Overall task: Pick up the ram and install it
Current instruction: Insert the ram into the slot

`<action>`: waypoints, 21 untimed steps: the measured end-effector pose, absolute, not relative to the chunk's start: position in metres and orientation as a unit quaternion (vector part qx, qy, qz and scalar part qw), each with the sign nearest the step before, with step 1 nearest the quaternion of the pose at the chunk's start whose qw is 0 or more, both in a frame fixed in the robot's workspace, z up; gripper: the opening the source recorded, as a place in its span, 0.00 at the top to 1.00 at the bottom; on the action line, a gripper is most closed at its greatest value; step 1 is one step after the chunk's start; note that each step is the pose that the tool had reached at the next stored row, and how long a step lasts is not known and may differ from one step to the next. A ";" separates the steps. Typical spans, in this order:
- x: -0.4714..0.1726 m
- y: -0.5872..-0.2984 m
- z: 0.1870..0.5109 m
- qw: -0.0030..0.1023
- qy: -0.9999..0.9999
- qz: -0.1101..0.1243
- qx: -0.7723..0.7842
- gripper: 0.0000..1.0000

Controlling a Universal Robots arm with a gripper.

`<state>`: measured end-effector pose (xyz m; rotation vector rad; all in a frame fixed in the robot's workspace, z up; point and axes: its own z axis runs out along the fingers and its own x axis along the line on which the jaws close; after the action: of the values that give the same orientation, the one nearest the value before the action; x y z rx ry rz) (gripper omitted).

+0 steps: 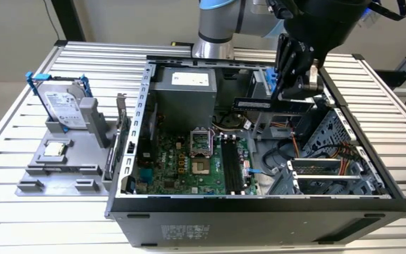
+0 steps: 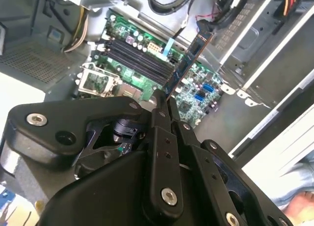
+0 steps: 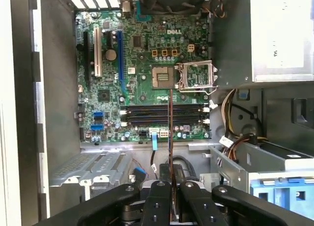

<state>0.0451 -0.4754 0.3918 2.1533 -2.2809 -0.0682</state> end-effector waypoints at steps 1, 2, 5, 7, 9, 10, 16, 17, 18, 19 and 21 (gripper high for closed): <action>0.046 -0.474 0.392 0.002 -0.727 -0.022 0.686 1.00; 0.046 -0.472 0.392 0.002 -0.727 -0.022 0.686 1.00; 0.048 -0.467 0.392 0.002 -0.727 -0.022 0.686 1.00; 0.050 -0.464 0.392 0.002 -0.727 -0.022 0.686 1.00; 0.050 -0.462 0.392 0.002 -0.727 -0.022 0.686 1.00; 0.050 -0.462 0.392 0.002 -0.727 -0.022 0.686 1.00; 0.050 -0.462 0.392 0.002 -0.727 -0.022 0.686 1.00; 0.050 -0.462 0.392 0.002 -0.727 -0.022 0.686 1.00; 0.050 -0.462 0.392 0.002 -0.727 -0.022 0.686 1.00; 0.050 -0.462 0.392 0.002 -0.727 -0.022 0.686 1.00; 0.050 -0.462 0.392 0.002 -0.727 -0.022 0.686 1.00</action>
<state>0.0500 -0.4621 0.3918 2.1534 -2.2807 -0.0682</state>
